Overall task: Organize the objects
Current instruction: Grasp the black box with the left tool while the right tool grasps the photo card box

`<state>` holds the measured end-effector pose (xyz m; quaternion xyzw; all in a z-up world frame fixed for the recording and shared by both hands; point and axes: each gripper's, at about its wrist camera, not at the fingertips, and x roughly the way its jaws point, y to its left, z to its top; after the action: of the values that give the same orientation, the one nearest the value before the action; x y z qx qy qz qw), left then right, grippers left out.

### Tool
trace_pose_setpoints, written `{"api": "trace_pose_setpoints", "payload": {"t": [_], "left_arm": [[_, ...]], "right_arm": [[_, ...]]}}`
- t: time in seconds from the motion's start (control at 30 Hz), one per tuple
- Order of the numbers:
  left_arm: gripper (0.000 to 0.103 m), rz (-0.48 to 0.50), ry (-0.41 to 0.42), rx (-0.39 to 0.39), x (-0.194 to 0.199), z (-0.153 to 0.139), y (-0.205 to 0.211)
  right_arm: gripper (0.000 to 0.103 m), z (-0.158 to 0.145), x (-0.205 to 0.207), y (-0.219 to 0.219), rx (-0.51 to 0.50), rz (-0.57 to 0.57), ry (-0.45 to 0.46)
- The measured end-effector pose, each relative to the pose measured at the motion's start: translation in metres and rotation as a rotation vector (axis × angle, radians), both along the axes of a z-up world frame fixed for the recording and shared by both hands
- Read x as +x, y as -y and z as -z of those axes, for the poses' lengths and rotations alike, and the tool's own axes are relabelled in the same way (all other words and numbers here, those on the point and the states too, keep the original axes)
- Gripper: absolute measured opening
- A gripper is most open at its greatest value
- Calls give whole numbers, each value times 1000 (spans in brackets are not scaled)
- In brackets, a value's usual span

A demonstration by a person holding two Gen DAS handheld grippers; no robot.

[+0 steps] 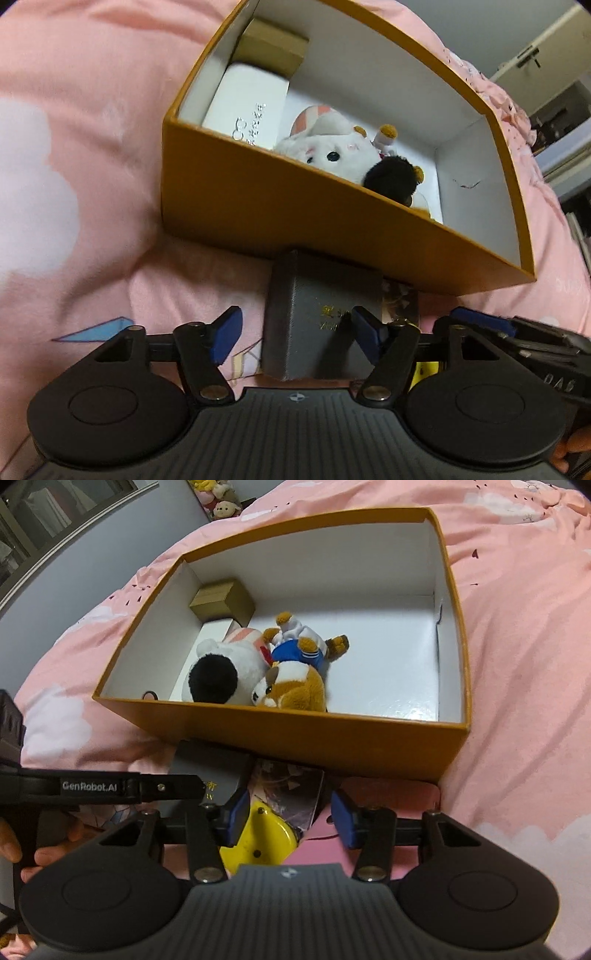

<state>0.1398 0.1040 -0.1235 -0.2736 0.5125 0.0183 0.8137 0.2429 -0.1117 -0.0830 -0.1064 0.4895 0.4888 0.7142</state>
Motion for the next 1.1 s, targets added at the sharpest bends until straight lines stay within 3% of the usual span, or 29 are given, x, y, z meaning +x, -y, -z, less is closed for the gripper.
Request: {"api": "trace_pose_setpoints", "payload": {"t": [0.27,0.37,0.5,0.6,0.73,0.93,1.0,1.1], "left_arm": [[87,9,-14,-89,10,17,-1],[80,9,-13,-112,11,20,-2],[61,-22,3,-110,0,12,-8],[51,-22,37,-83,-13,0,-9],[48,-2,74,15,-28,-22,-2],[46,-16,112,107,-44,-45,-3],[46,-34,113,128,-34,-53,-2],[46,-58,104,126,-37,-51,-9]], "right_arm": [[51,11,5,-10,-16,-10,-10],[51,13,8,-10,-13,-7,-20],[48,14,10,-11,-10,-4,-47],[44,16,13,-15,-17,-9,-75],[46,14,16,-26,-59,-6,-71],[61,21,17,-45,-132,-9,-113],[64,25,15,-52,-157,-7,-120],[67,30,12,-58,-171,-4,-126]]}}
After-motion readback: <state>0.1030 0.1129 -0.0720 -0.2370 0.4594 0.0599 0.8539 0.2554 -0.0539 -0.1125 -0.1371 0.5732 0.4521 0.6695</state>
